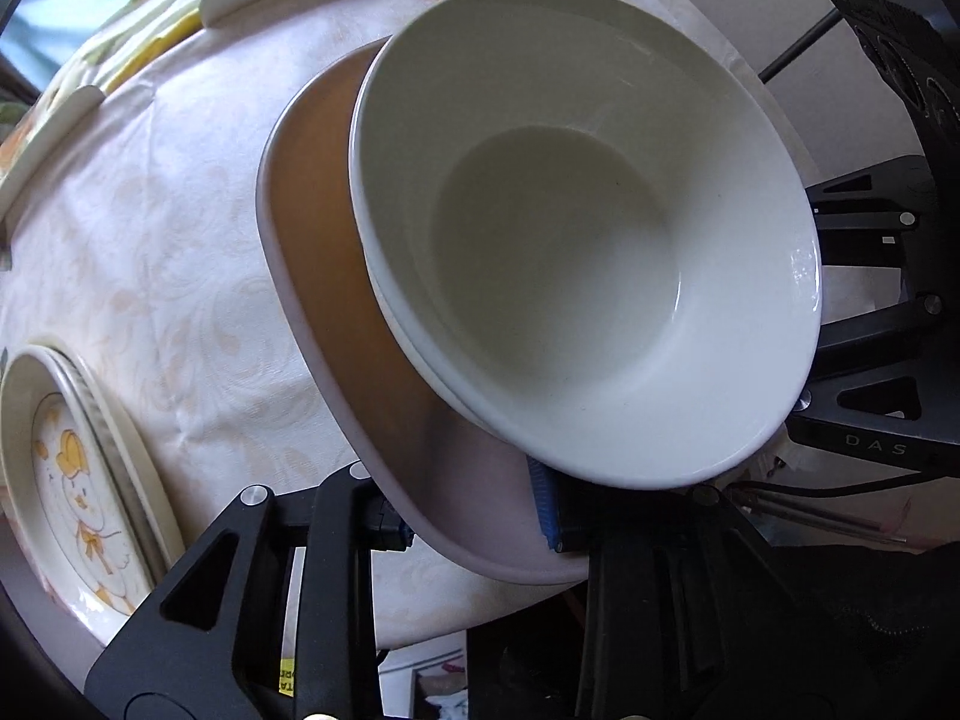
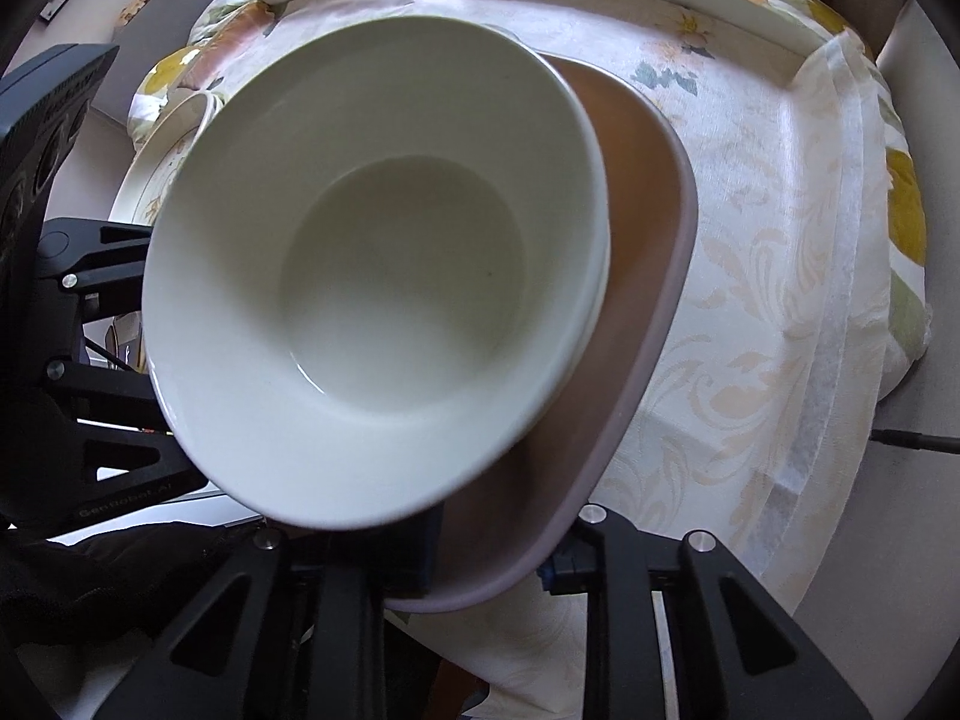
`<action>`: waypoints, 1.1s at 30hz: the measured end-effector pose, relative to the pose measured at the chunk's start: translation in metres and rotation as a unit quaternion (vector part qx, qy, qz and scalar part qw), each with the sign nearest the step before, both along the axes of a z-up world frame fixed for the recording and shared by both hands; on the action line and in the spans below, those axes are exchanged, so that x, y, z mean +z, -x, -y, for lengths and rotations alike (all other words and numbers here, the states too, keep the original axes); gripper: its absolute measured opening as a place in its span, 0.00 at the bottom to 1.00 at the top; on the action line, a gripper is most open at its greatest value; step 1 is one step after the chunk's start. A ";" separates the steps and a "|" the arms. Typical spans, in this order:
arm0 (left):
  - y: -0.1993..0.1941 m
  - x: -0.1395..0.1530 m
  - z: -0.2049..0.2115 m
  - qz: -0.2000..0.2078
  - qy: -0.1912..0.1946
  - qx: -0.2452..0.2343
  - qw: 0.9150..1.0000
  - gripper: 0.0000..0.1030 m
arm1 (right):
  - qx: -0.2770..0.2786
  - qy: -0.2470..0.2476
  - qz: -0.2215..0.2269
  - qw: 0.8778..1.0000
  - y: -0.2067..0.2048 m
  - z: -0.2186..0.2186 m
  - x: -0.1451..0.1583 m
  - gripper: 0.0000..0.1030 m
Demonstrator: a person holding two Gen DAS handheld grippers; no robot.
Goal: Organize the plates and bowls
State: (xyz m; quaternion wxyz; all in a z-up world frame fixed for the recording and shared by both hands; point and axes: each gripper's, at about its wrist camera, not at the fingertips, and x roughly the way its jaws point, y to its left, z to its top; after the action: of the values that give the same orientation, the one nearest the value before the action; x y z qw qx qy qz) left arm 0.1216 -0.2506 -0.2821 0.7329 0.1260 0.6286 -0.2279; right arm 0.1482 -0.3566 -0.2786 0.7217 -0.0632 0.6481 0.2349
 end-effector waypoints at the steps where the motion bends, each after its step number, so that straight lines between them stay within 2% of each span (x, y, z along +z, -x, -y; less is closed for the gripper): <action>1: 0.001 0.005 -0.003 0.004 0.001 0.002 1.000 0.25 | 0.004 0.003 0.005 1.000 0.000 -0.003 0.004 0.22; 8: 0.004 0.049 -0.045 0.028 0.006 0.016 0.999 0.25 | 0.026 0.011 0.028 0.999 -0.002 -0.035 0.042 0.22; 11: 0.004 0.063 -0.079 0.030 0.012 0.022 0.999 0.25 | 0.030 0.009 0.033 0.999 -0.005 -0.062 0.055 0.22; 17: 0.007 0.087 -0.157 0.041 -0.004 0.014 0.999 0.25 | 0.035 0.004 0.041 0.999 -0.003 -0.129 0.071 0.22; 24: 0.003 0.078 -0.240 0.022 -0.015 0.011 1.000 0.25 | 0.039 0.000 0.028 0.999 -0.012 -0.216 0.063 0.22; 29: -0.007 0.050 -0.271 0.006 -0.017 0.004 1.000 0.25 | 0.029 0.001 0.009 1.000 -0.014 -0.253 0.047 0.22; 33: -0.009 0.041 -0.287 -0.003 -0.005 0.004 1.000 0.25 | 0.024 0.010 0.009 1.000 -0.012 -0.267 0.043 0.22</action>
State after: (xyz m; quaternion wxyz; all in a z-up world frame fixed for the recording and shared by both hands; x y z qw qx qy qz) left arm 0.1305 0.0363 -0.2411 0.7310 0.1265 0.6325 -0.2226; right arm 0.1604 -0.0894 -0.2352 0.7211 -0.0876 0.6422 0.2448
